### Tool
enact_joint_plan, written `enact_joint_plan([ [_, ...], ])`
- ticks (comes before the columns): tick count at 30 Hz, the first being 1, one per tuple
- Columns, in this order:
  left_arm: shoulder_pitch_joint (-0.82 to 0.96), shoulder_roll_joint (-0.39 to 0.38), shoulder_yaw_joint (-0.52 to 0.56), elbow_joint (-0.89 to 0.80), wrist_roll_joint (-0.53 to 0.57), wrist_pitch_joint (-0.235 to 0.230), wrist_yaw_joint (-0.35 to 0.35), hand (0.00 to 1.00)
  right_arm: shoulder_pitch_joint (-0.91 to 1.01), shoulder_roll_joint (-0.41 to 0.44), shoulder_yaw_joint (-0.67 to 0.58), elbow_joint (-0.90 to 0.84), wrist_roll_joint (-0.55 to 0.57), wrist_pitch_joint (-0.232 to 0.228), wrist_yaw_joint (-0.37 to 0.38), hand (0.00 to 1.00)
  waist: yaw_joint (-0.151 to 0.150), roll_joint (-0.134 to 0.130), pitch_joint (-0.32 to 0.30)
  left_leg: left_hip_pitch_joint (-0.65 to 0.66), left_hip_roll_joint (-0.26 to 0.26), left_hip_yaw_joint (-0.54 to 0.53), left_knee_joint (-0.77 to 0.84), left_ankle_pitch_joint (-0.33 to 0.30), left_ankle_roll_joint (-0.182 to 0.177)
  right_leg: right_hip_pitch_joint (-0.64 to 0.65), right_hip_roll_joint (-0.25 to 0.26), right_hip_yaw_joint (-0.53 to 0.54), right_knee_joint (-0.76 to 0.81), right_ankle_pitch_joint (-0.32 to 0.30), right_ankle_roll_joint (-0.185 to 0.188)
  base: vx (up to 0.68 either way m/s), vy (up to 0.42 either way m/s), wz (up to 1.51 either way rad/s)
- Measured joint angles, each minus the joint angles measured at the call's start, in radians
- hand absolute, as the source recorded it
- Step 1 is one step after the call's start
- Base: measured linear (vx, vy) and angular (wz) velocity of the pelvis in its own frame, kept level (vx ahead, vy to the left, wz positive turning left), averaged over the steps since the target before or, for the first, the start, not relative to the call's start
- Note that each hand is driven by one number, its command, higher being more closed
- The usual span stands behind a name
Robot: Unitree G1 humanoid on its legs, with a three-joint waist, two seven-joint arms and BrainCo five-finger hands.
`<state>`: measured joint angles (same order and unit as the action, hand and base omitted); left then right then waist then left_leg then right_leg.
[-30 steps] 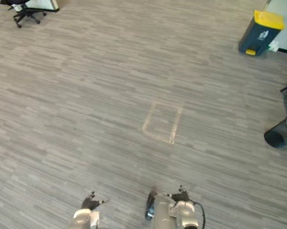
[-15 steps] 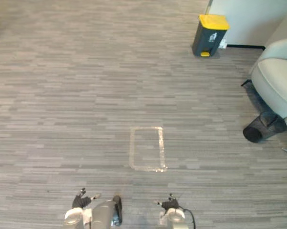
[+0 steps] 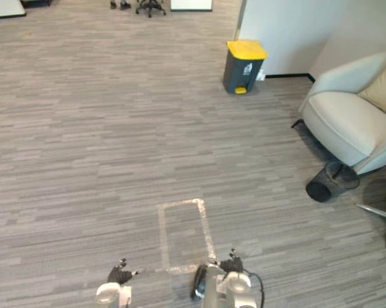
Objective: Organize the slippers on the shoe rack
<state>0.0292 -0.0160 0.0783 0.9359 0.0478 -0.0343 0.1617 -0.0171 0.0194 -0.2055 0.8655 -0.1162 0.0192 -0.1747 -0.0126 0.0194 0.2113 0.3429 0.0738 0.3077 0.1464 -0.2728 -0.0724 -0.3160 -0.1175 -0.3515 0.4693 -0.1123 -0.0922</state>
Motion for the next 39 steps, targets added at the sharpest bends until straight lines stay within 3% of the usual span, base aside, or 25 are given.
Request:
enact_joint_plan([
  [1, -0.001, -0.004, 0.0, 0.0, 0.006, 0.0, 0.0, 0.0, -0.001, -0.001, -0.007, -0.004, 0.0, 0.0, 0.0, 0.0, -0.009, 0.007, -0.002, -0.015, 0.012, -0.009, 0.035, 0.002, -0.003, 0.008, 0.008, -0.01, 0.0, -0.016, -0.001, 0.5, -0.262, 0.19],
  [3, -0.01, -0.007, 0.002, -0.006, 0.016, 0.002, -0.013, 0.0, 0.009, 0.002, -0.013, -0.012, 0.0, 0.006, 0.0, 0.0, -0.016, 0.012, 0.001, -0.116, 0.087, -0.023, 0.328, 0.027, -0.028, 0.076, 0.045, -0.022, -0.028, -0.053, -0.003, 0.4, -0.197, 0.03],
  [4, -0.004, -0.013, 0.003, -0.012, 0.02, 0.003, -0.013, 0.0, 0.02, 0.002, -0.004, -0.022, 0.001, 0.007, -0.001, 0.0, -0.014, 0.017, 0.006, -0.178, 0.125, -0.043, 0.513, 0.095, -0.027, 0.122, 0.065, -0.016, -0.053, -0.064, -0.009, 0.3, -0.082, -0.27],
  [6, 0.019, -0.025, 0.025, -0.054, 0.022, 0.001, -0.014, 0.0, 0.024, 0.004, 0.034, -0.021, 0.003, 0.008, -0.003, 0.0, -0.005, 0.022, 0.012, -0.318, 0.19, -0.069, 0.826, 0.061, -0.018, 0.214, 0.109, 0.032, -0.097, -0.098, -0.031, 0.36, -0.042, -0.72],
  [7, 0.023, -0.026, 0.03, -0.075, 0.021, 0.001, -0.014, 0.0, 0.028, 0.01, 0.054, -0.02, 0.005, 0.008, -0.002, 0.0, 0.005, 0.018, 0.014, -0.379, 0.198, -0.067, 0.871, 0.03, -0.013, 0.254, 0.123, 0.065, -0.118, -0.107, -0.033, 0.41, -0.014, -0.89],
  [8, 0.025, -0.026, 0.032, -0.086, 0.02, 0.001, -0.013, 0.0, 0.03, 0.015, 0.057, -0.019, 0.007, 0.009, -0.002, 0.0, 0.009, 0.014, 0.015, -0.404, 0.196, -0.066, 0.862, 0.015, -0.004, 0.274, 0.128, 0.086, -0.132, -0.109, -0.03, 0.41, 0.017, -0.95],
  [11, 0.031, -0.039, 0.069, -0.121, 0.019, -0.003, -0.012, 0.0, 0.034, 0.028, 0.06, -0.015, 0.007, 0.012, -0.002, 0.0, 0.028, 0.001, 0.017, -0.486, 0.155, -0.093, 0.634, -0.042, 0.021, 0.339, 0.127, 0.204, -0.162, -0.109, -0.002, 0.36, 0.104, -1.13],
  [13, 0.031, -0.04, 0.082, -0.121, 0.015, -0.007, -0.011, 0.0, 0.029, 0.03, 0.061, -0.008, 0.007, 0.011, -0.004, 0.0, 0.036, -0.002, 0.017, -0.522, 0.08, -0.23, 0.431, -0.04, 0.018, 0.358, 0.107, 0.299, -0.156, -0.129, 0.033, 0.32, 0.249, -1.23],
  [15, 0.031, -0.041, 0.089, -0.12, 0.007, -0.011, -0.01, 0.0, 0.03, 0.024, 0.064, 0.011, 0.007, 0.011, -0.005, 0.0, 0.038, 0.0, 0.016, -0.532, 0.037, -0.345, 0.297, 0.006, 0.014, 0.363, 0.098, 0.375, -0.132, -0.161, 0.082, 0.3, 0.334, -1.23],
  [16, 0.033, -0.047, 0.089, -0.111, 0.007, -0.013, -0.01, 0.0, 0.033, 0.016, 0.072, 0.018, 0.007, 0.011, -0.004, 0.0, 0.046, 0.014, 0.005, -0.528, 0.049, -0.352, 0.282, 0.085, -0.007, 0.358, 0.107, 0.413, -0.101, -0.193, 0.11, 0.29, 0.384, -1.21],
  [17, 0.032, -0.042, 0.091, -0.102, 0.006, -0.015, -0.01, 0.0, 0.035, 0.019, 0.073, 0.023, 0.006, 0.012, -0.004, 0.0, 0.052, 0.012, -0.004, -0.52, 0.047, -0.333, 0.308, 0.095, -0.029, 0.355, 0.101, 0.443, -0.073, -0.215, 0.127, 0.32, 0.467, -1.1],
  [19, 0.033, -0.009, 0.102, -0.092, 0.008, -0.016, -0.009, 0.0, 0.063, 0.041, 0.099, 0.025, 0.002, 0.011, 0.0, 0.0, 0.053, -0.054, -0.039, -0.499, 0.017, -0.235, 0.319, 0.042, 0.003, 0.332, 0.036, 0.47, -0.043, -0.223, 0.154, 0.3, 0.419, -0.94],
  [22, 0.025, 0.006, 0.1, -0.081, 0.009, -0.016, -0.009, 0.0, 0.07, 0.041, 0.097, 0.022, -0.001, 0.012, 0.002, 0.0, 0.064, -0.076, -0.046, -0.451, 0.016, -0.148, 0.307, 0.01, 0.03, 0.269, -0.002, 0.437, 0.058, -0.186, 0.182, 0.18, 0.263, -0.97],
  [24, 0.024, 0.011, 0.091, -0.06, 0.008, -0.005, -0.009, 0.0, 0.055, 0.041, 0.088, 0.02, -0.002, 0.01, 0.003, 0.0, 0.063, -0.074, -0.046, -0.356, 0.015, -0.049, 0.241, 0.004, 0.045, 0.192, -0.075, 0.251, 0.203, -0.179, 0.173, 0.19, 0.193, -1.07],
  [26, 0.022, 0.015, 0.077, -0.039, 0.008, -0.005, -0.009, 0.0, 0.055, 0.041, 0.089, 0.029, -0.003, 0.008, 0.006, 0.0, 0.054, -0.065, -0.047, -0.295, 0.017, -0.003, 0.181, 0.008, 0.047, 0.198, -0.112, 0.055, 0.178, -0.18, 0.158, 0.16, 0.082, -0.66],
  [28, 0.02, 0.025, 0.062, -0.024, 0.007, -0.005, -0.01, 0.0, 0.039, 0.041, 0.088, 0.056, -0.004, 0.005, 0.006, 0.0, 0.054, -0.063, -0.049, -0.266, 0.019, 0.04, 0.142, 0.013, 0.039, 0.196, -0.103, -0.036, 0.076, -0.163, 0.141, 0.15, -0.002, -0.59],
  [29, 0.017, 0.038, 0.047, -0.012, 0.007, -0.005, -0.011, 0.0, 0.026, 0.041, 0.089, 0.074, -0.004, 0.007, 0.007, 0.0, 0.054, -0.063, -0.049, -0.259, 0.015, 0.057, 0.132, 0.015, 0.036, 0.194, -0.092, -0.065, 0.005, -0.125, 0.128, 0.19, -0.051, -0.82],
  [30, 0.01, 0.045, 0.032, 0.02, 0.007, -0.002, -0.013, 0.0, 0.003, 0.023, 0.089, 0.101, -0.007, 0.006, 0.007, 0.0, 0.048, -0.045, -0.052, -0.247, 0.019, 0.064, 0.104, 0.025, 0.022, 0.206, -0.062, -0.078, -0.063, -0.091, 0.075, 0.2, -0.052, -0.74],
  [32, 0.009, 0.037, 0.009, 0.033, 0.008, -0.002, -0.015, 0.0, -0.008, -0.013, 0.085, 0.111, -0.023, 0.005, 0.007, 0.0, 0.034, -0.002, -0.042, -0.23, 0.029, 0.058, 0.071, 0.045, 0.014, 0.229, -0.022, -0.064, -0.13, -0.065, 0.067, 0.2, -0.056, -0.51],
  [34, 0.008, 0.028, 0.01, 0.04, 0.008, -0.001, -0.015, 0.0, -0.013, -0.031, 0.056, 0.115, -0.028, 0.001, 0.007, 0.0, 0.018, 0.019, -0.032, -0.218, 0.042, 0.055, 0.091, 0.045, 0.014, 0.271, -0.003, -0.07, -0.173, -0.062, 0.069, 0.19, -0.067, -0.04],
  [36, 0.009, 0.032, 0.011, 0.032, 0.008, -0.002, -0.018, 0.0, -0.006, -0.038, 0.041, 0.132, -0.033, -0.001, 0.006, 0.0, 0.018, 0.013, -0.026, -0.23, 0.069, 0.051, 0.198, 0.045, 0.013, 0.328, 0.014, -0.067, -0.22, -0.059, 0.072, 0.13, -0.08, -0.08],
  [39, 0.042, 0.029, 0.056, -0.015, 0.007, -0.004, -0.022, 0.0, 0.014, -0.044, 0.052, 0.122, -0.034, 0.0, 0.004, 0.0, 0.047, 0.018, -0.02, -0.377, 0.17, 0.014, 0.629, 0.058, 0.01, 0.403, 0.069, 0.023, -0.284, -0.066, 0.058, 0.13, -0.014, -0.77],
])
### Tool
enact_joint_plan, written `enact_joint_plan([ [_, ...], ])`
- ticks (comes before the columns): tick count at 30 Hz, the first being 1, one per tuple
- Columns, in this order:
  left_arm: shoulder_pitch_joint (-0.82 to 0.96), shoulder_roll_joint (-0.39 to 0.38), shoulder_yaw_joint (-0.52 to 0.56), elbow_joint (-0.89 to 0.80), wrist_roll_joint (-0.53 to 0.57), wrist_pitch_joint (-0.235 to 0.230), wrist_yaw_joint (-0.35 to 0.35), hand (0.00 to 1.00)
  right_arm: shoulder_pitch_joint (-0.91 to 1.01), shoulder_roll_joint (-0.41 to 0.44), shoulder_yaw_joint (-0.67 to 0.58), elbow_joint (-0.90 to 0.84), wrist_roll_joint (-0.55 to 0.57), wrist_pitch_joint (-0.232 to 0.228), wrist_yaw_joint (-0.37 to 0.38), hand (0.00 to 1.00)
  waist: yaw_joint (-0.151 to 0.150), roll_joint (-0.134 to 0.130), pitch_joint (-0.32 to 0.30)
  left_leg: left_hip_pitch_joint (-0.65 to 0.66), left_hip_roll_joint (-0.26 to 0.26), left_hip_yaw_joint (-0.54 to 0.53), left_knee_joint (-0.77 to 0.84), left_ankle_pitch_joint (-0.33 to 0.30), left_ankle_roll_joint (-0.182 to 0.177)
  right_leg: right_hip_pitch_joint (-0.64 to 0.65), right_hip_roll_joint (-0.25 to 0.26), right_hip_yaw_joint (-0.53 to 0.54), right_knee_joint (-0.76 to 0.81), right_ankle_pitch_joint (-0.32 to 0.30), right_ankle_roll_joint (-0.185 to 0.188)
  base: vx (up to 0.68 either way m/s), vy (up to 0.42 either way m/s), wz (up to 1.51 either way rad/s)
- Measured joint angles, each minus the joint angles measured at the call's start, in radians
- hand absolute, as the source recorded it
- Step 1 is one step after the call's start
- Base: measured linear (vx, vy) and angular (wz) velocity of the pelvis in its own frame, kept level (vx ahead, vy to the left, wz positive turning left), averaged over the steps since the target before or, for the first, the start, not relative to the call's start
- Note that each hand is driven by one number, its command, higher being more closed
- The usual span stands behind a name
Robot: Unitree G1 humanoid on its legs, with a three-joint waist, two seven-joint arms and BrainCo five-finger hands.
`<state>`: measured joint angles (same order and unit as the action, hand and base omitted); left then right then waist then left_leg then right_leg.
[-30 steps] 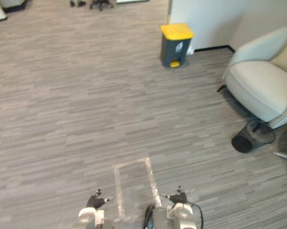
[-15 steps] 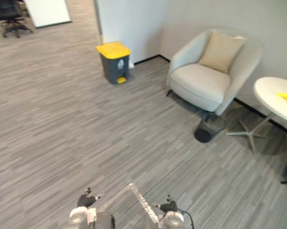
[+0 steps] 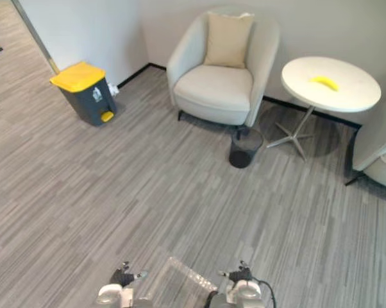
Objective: Organize the slippers on the shoe rack
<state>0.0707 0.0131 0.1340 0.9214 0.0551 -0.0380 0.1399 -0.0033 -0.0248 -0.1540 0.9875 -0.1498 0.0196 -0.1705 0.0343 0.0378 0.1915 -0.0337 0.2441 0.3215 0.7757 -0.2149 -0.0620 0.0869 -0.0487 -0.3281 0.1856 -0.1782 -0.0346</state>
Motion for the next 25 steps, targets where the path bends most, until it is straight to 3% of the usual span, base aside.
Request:
enact_joint_plan([
  [1, 0.0, -0.006, 0.016, -0.01, -0.005, 0.0, 0.001, 0.0, 0.0, -0.001, -0.001, -0.005, 0.001, 0.001, -0.002, 0.0, 0.012, 0.0, 0.0, -0.031, -0.01, -0.046, 0.007, -0.055, -0.005, 0.004, -0.001, 0.041, 0.0, -0.005, -0.009, 0.2, 0.076, -1.04],
  [2, 0.002, -0.009, 0.02, -0.012, -0.007, 0.0, 0.002, 0.0, 0.002, -0.001, -0.001, -0.01, 0.002, 0.002, -0.003, 0.0, 0.014, 0.0, 0.0, -0.042, -0.015, -0.059, -0.003, -0.07, -0.006, 0.004, -0.003, 0.055, 0.0, -0.005, -0.008, 0.15, 0.094, -1.11],
  [4, 0.004, -0.013, 0.034, -0.023, -0.016, -0.001, 0.003, 0.0, 0.006, 0.001, -0.004, -0.017, 0.004, 0.004, -0.005, 0.0, 0.019, -0.008, 0.005, -0.084, -0.074, -0.153, -0.147, -0.092, -0.007, 0.004, -0.027, 0.125, 0.007, 0.001, 0.016, 0.14, 0.142, -1.0],
  [5, 0.004, -0.017, 0.034, -0.026, -0.019, -0.001, 0.005, 0.0, 0.007, 0.001, -0.004, -0.019, 0.004, 0.007, -0.006, 0.0, 0.02, -0.009, 0.006, -0.092, -0.105, -0.207, -0.228, -0.084, -0.013, 0.003, -0.04, 0.151, 0.014, -0.005, 0.03, 0.14, 0.235, -0.86],
  [6, 0.007, -0.027, 0.034, -0.025, -0.02, -0.002, 0.01, 0.0, 0.015, -0.004, -0.008, -0.028, 0.004, 0.007, -0.006, 0.0, 0.02, 0.003, -0.001, -0.084, -0.135, -0.292, -0.37, -0.021, -0.032, -0.007, -0.039, 0.179, 0.025, -0.015, 0.055, 0.13, 0.256, -0.66],
  [7, 0.012, -0.03, 0.033, -0.025, -0.02, -0.003, 0.011, 0.0, 0.021, -0.011, -0.008, -0.032, 0.004, 0.007, -0.006, 0.0, 0.02, 0.018, -0.01, -0.084, -0.133, -0.324, -0.424, 0.031, -0.037, -0.009, -0.026, 0.187, 0.025, -0.018, 0.066, 0.15, 0.284, -0.56],
  [8, 0.015, -0.024, 0.033, -0.021, -0.021, -0.006, 0.011, 0.0, 0.024, -0.011, -0.02, -0.022, 0.004, 0.011, -0.006, 0.0, 0.02, 0.009, -0.016, -0.067, -0.147, -0.315, -0.43, 0.061, -0.035, 0.003, -0.04, 0.214, 0.019, -0.016, 0.094, 0.17, 0.247, -0.36],
  [10, 0.018, 0.003, 0.039, -0.023, -0.02, -0.006, 0.012, 0.0, 0.045, 0.026, -0.033, -0.029, 0.003, 0.007, -0.006, 0.0, 0.02, -0.047, -0.031, -0.04, -0.181, -0.272, -0.48, 0.064, -0.019, 0.009, -0.083, 0.222, -0.01, -0.011, 0.108, 0.22, 0.223, -0.33],
  [13, 0.019, 0.018, 0.044, -0.013, -0.019, -0.005, 0.012, 0.0, 0.055, 0.047, -0.039, -0.028, 0.004, 0.008, -0.005, 0.0, 0.021, -0.08, -0.047, -0.001, -0.212, -0.246, -0.535, 0.072, -0.003, 0.019, -0.112, 0.232, -0.032, -0.002, 0.121, 0.15, 0.107, -0.21],
  [18, 0.019, 0.012, 0.041, 0.011, -0.019, -0.005, 0.011, 0.0, 0.062, 0.055, -0.079, -0.028, 0.011, 0.007, -0.004, 0.0, 0.02, -0.07, -0.053, 0.073, -0.227, -0.218, -0.602, 0.077, 0.004, 0.056, -0.123, 0.232, -0.052, -0.001, 0.122, 0.11, 0.033, -0.15],
  [21, 0.02, 0.0, 0.041, 0.016, -0.018, -0.005, 0.011, 0.0, 0.068, 0.042, -0.087, -0.023, 0.036, 0.008, -0.004, 0.0, 0.02, -0.054, -0.062, 0.091, -0.216, -0.212, -0.627, 0.085, 0.0, 0.057, -0.112, 0.232, -0.052, -0.001, 0.122, 0.05, -0.027, -0.07],
  [25, 0.021, -0.003, 0.041, 0.023, -0.018, -0.005, 0.011, 0.0, 0.067, 0.042, -0.111, -0.013, 0.042, 0.007, -0.004, 0.0, 0.02, -0.052, -0.063, 0.126, -0.2, -0.196, -0.677, 0.107, -0.011, 0.06, -0.096, 0.235, -0.052, 0.002, 0.118, 0.0, -0.06, -0.13],
])
